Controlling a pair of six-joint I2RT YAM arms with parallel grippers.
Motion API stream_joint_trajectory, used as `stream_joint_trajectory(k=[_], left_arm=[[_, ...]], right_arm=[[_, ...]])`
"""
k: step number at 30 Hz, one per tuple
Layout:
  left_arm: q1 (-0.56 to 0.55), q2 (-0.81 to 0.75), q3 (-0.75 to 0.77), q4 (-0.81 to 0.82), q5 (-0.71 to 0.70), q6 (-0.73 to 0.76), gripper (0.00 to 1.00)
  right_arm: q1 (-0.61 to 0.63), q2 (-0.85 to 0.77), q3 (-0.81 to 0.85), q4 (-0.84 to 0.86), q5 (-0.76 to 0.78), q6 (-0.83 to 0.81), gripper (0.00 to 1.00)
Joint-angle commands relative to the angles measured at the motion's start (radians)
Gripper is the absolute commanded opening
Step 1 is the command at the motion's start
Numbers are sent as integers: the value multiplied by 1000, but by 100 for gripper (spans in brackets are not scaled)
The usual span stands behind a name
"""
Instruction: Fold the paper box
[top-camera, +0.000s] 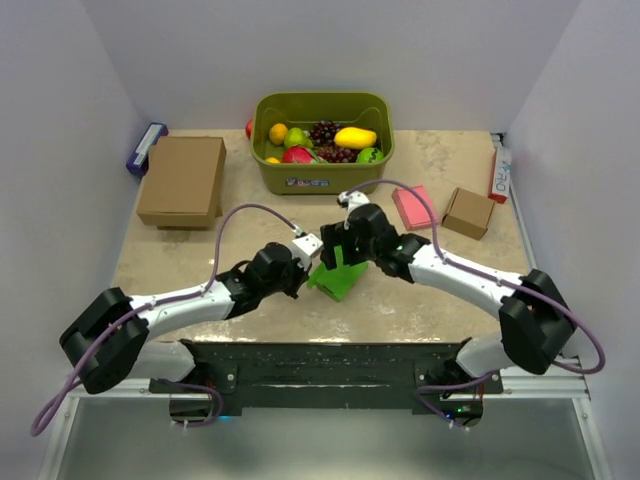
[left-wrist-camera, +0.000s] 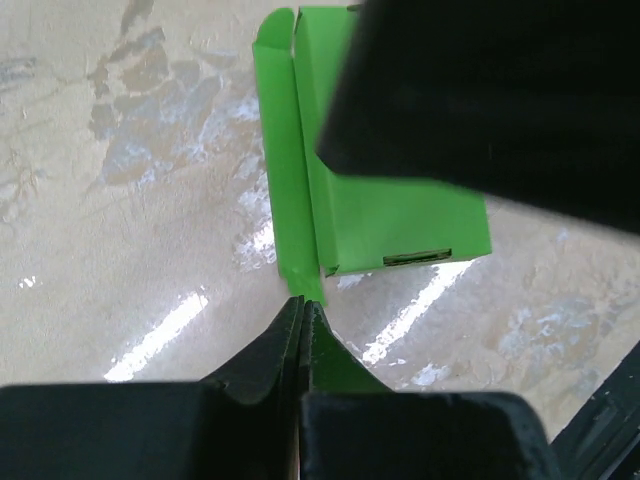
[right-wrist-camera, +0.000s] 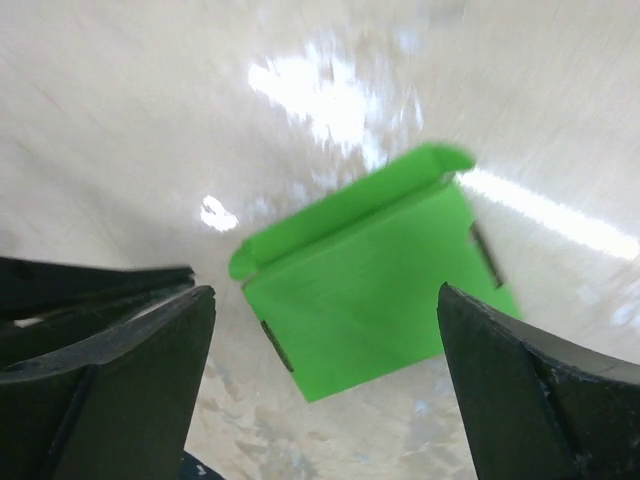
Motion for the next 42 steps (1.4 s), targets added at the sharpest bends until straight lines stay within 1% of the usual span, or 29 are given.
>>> stream_joint_trajectory(k=[1, 3, 5, 6, 8, 9, 11, 12, 13, 14, 17, 18, 21, 24, 25, 28, 29, 31, 32, 34, 35, 38, 39, 41, 42], left_arm=[[-1, -38, -2, 40, 22, 22, 0], [0, -35, 7, 6, -2, -7, 0], [3, -42, 12, -8, -16, -68, 1], [3, -52, 9, -11, -13, -95, 12], [3, -65, -8, 1, 5, -165, 24], [3, -85, -17, 8, 14, -190, 38], [3, -107, -50, 31, 22, -258, 50], [3, -131, -60, 40, 30, -277, 58], [3, -144, -82, 46, 31, -294, 63], [5, -156, -91, 52, 30, -325, 71], [14, -203, -119, 54, 57, -363, 80], [16, -231, -125, 54, 65, -371, 81], [29, -292, -157, 61, 84, -403, 84], [54, -341, -188, 60, 96, -429, 87], [65, -349, -203, 60, 105, -435, 87], [121, -369, -241, 72, 153, -458, 88], [147, -372, -251, 87, 168, -467, 88], [164, -384, -278, 103, 196, -474, 88], [177, -391, -286, 113, 202, -480, 88], [194, -398, -297, 115, 215, -484, 88], [200, -401, -298, 117, 219, -486, 88], [223, -397, -317, 146, 242, -510, 88], [226, -394, -329, 161, 258, -520, 88], [232, -383, -341, 198, 266, -546, 88], [230, -380, -347, 207, 275, -547, 88]], right_arm=[[-118, -38, 100, -22, -46, -166, 97], [-194, -23, 90, 4, -128, -168, 97], [-230, -7, 74, 19, -197, -191, 97], [-248, 19, 65, 18, -246, -200, 97], [-255, 43, 47, 28, -276, -211, 96], [-261, 63, 25, 36, -305, -211, 96], [-265, 80, -2, 85, -336, -196, 96], [-267, 102, -27, 117, -359, -193, 96], [-267, 114, -35, 128, -362, -186, 96], [-267, 126, -45, 140, -366, -183, 96], [-267, 169, -78, 173, -391, -182, 95], [-267, 174, -94, 217, -396, -183, 95], [-267, 188, -127, 269, -411, -179, 94], [-265, 208, -138, 283, -441, -165, 88], [-265, 211, -141, 285, -451, -150, 83], [-265, 214, -174, 309, -486, -98, 72], [-265, 209, -194, 311, -489, -88, 64], [-264, 202, -216, 308, -478, -61, 58], [-264, 195, -234, 303, -475, -54, 53], [-264, 179, -253, 283, -463, -25, 47], [-259, 169, -274, 282, -465, -15, 42], [-255, 143, -314, 291, -477, 36, 34], [-252, 133, -326, 315, -483, 69, 30], [-250, 126, -358, 346, -510, 110, 17], [-250, 123, -369, 388, -527, 149, 9]])
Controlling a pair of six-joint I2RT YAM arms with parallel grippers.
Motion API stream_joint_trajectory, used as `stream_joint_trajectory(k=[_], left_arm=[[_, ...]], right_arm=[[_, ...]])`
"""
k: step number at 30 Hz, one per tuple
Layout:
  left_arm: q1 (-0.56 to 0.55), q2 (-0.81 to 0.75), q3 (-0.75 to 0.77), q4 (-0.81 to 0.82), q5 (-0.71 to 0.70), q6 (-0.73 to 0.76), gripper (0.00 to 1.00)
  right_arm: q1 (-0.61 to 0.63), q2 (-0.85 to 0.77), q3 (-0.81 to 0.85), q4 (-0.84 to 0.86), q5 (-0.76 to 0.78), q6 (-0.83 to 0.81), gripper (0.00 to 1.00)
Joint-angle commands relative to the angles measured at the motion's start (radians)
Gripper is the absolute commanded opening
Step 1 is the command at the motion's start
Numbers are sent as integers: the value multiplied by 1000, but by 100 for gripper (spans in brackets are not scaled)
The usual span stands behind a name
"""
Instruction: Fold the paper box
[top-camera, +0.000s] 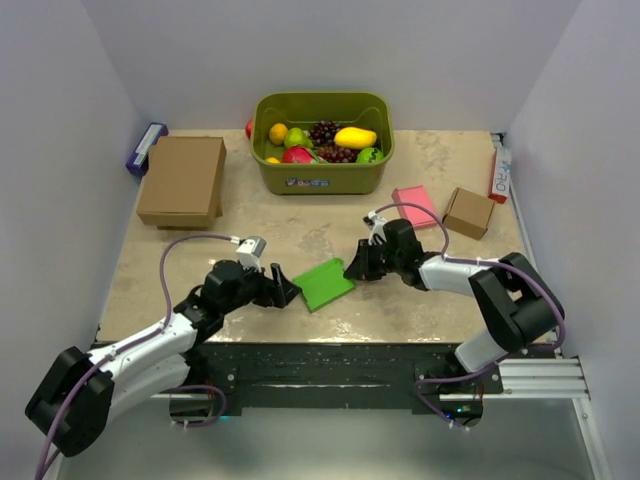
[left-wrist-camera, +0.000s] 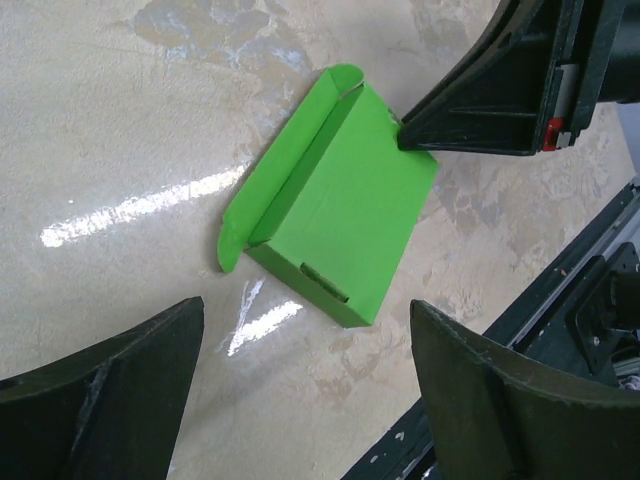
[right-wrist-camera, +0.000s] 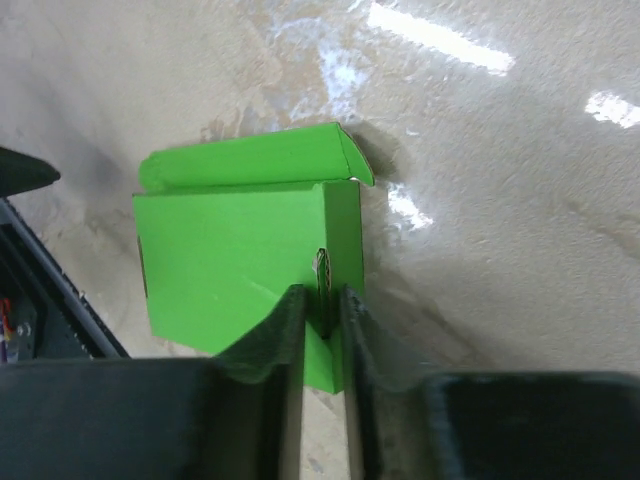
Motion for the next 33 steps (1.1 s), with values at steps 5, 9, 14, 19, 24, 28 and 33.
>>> stream_joint_trajectory(k=[5, 9, 14, 19, 24, 28, 33], left_arm=[[17, -6, -25, 91, 54, -53, 88], [33, -28, -30, 68, 45, -56, 88], [66, -59, -41, 48, 44, -91, 90], [77, -63, -41, 42, 53, -129, 91], [76, -25, -59, 94, 102, -180, 91], [76, 12, -73, 135, 113, -200, 91], [76, 78, -119, 233, 143, -235, 91]], right_arm=[[14, -19, -107, 59, -73, 182, 0], [14, -26, -119, 63, -53, 193, 0], [12, -24, -163, 160, -105, 249, 0], [14, -50, -188, 231, -139, 317, 0], [12, -96, -183, 249, -153, 355, 0], [14, -116, -173, 232, -150, 351, 0], [14, -101, -176, 231, -144, 342, 0]])
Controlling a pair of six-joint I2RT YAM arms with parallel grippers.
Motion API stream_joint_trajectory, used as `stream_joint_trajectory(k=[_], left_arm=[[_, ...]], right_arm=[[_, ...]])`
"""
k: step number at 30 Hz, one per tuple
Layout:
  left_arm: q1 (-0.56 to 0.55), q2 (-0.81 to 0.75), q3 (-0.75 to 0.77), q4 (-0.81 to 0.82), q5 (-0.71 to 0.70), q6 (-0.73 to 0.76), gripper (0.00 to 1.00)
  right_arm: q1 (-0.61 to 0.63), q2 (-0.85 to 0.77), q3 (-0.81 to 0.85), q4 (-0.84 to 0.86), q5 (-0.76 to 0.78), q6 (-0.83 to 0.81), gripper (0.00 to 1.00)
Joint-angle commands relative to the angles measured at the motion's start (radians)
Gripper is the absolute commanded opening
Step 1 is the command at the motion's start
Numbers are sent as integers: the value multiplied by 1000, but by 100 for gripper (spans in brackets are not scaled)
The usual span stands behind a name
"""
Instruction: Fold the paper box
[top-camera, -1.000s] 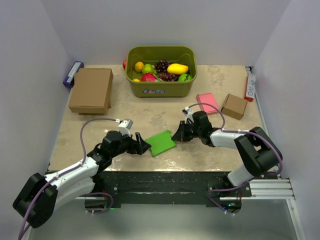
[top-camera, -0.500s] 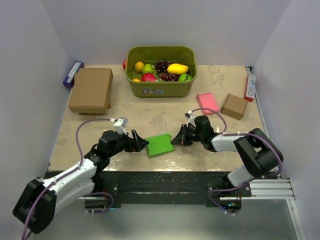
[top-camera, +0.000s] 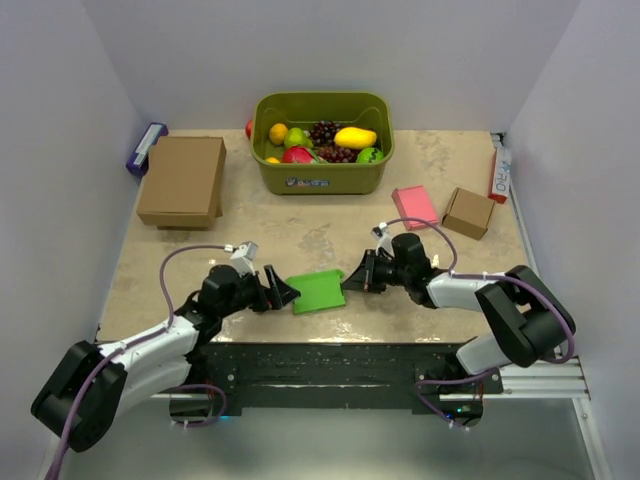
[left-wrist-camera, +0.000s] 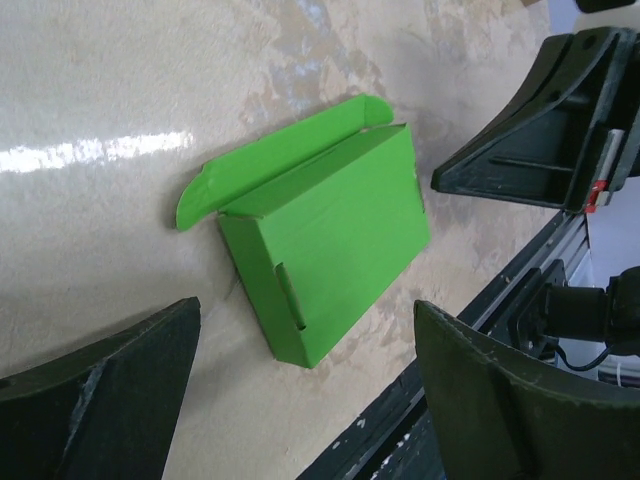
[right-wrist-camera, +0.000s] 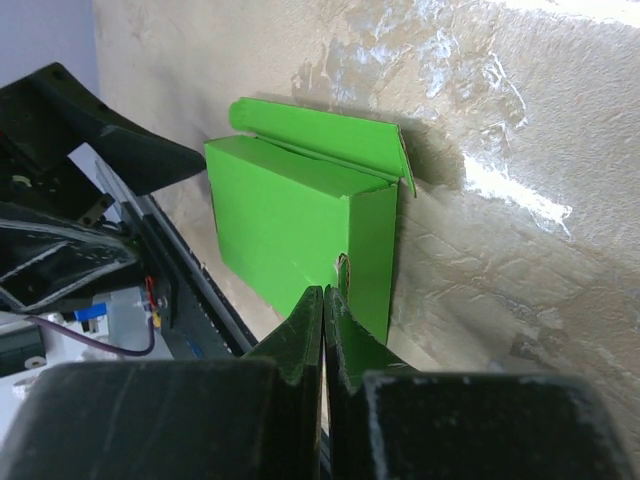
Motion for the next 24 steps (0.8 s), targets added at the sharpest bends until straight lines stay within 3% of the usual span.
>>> stream_joint_trajectory(k=[1, 4, 5, 8, 11, 16, 24], left_arm=[[7, 48, -32, 113, 43, -44, 90], [5, 36, -18, 82, 21, -21, 90], [7, 31, -17, 72, 16, -11, 90], [5, 27, -15, 53, 7, 1, 90], [7, 34, -23, 68, 10, -5, 90], [7, 48, -38, 100, 2, 1, 88], [5, 188, -69, 231, 27, 25, 60]], right_arm=[[4, 1, 9, 5, -13, 2, 0], [4, -12, 30, -79, 47, -59, 4], [5, -28, 39, -133, 81, -97, 15], [8, -40, 70, -199, 113, -153, 32], [19, -17, 82, -182, 116, -159, 47], [63, 52, 78, -71, 70, -122, 60], [102, 147, 62, 9, 64, -78, 76]])
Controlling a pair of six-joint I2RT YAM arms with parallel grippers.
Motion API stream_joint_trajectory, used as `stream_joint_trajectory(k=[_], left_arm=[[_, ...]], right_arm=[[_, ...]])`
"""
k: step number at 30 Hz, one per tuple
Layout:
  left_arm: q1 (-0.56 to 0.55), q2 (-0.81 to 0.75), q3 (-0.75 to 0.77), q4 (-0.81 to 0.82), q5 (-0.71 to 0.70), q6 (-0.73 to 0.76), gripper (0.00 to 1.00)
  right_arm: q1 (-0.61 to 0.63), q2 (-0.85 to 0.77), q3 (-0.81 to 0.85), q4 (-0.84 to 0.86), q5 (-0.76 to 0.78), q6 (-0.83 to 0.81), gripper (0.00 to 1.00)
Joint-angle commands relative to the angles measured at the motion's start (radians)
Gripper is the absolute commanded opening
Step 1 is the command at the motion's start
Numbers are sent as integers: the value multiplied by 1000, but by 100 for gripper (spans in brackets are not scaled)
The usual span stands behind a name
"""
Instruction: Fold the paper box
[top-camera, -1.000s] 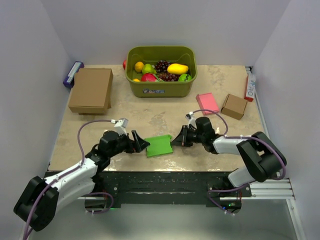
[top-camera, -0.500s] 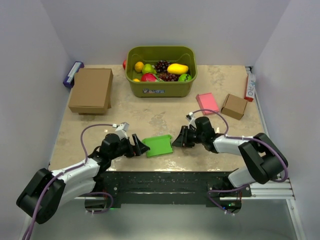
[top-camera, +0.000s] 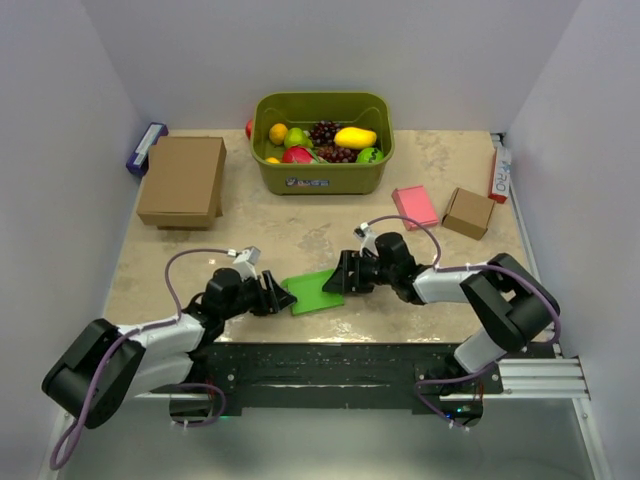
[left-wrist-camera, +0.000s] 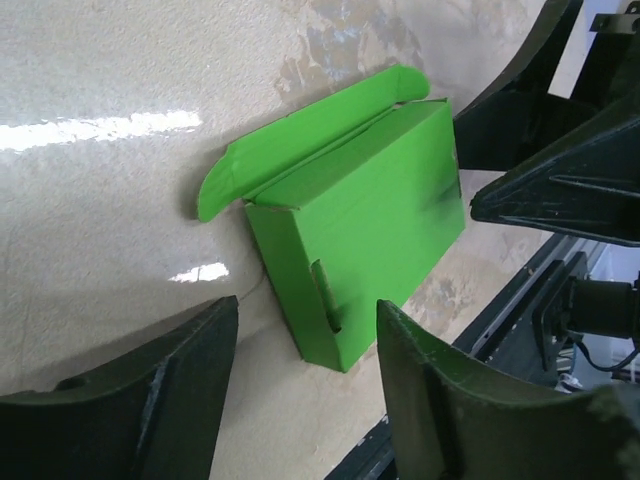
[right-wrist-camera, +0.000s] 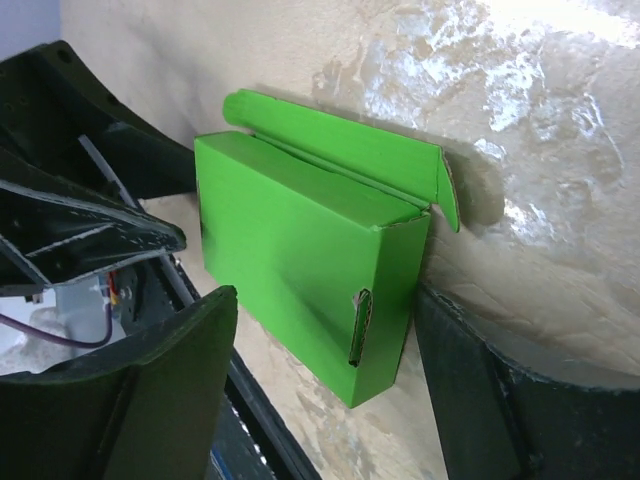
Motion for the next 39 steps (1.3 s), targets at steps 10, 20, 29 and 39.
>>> stream_joint_trajectory(k=[10, 20, 29, 39], left_arm=[[5, 175, -65, 265, 25, 53, 32], [7, 193, -97, 322, 34, 49, 18], [5, 132, -131, 317, 28, 46, 16], [7, 98, -168, 363, 43, 41, 15]], right_arm=[[13, 138, -54, 112, -43, 45, 78], [13, 178, -92, 205, -99, 82, 77], [13, 169, -104, 313, -153, 143, 58], [11, 157, -150, 497, -214, 235, 47]])
